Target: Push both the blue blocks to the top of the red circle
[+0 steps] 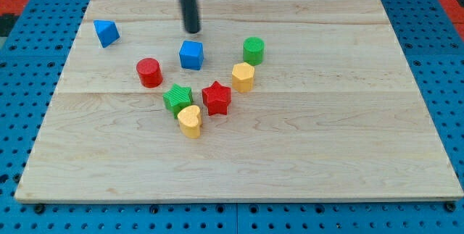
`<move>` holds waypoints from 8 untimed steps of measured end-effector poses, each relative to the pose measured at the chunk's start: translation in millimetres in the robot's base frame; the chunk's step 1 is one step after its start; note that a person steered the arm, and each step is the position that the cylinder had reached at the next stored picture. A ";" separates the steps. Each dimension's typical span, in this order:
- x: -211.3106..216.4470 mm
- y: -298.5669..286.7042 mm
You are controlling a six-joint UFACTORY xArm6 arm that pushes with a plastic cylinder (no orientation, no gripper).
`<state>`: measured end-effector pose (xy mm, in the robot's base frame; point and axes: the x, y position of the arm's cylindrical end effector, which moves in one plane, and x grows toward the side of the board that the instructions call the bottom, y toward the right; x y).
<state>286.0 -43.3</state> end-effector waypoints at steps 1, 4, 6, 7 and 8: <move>43.9 24.8; 116.3 -21.2; 49.8 -20.5; 35.1 -7.6; 37.5 -36.9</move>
<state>323.6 -80.2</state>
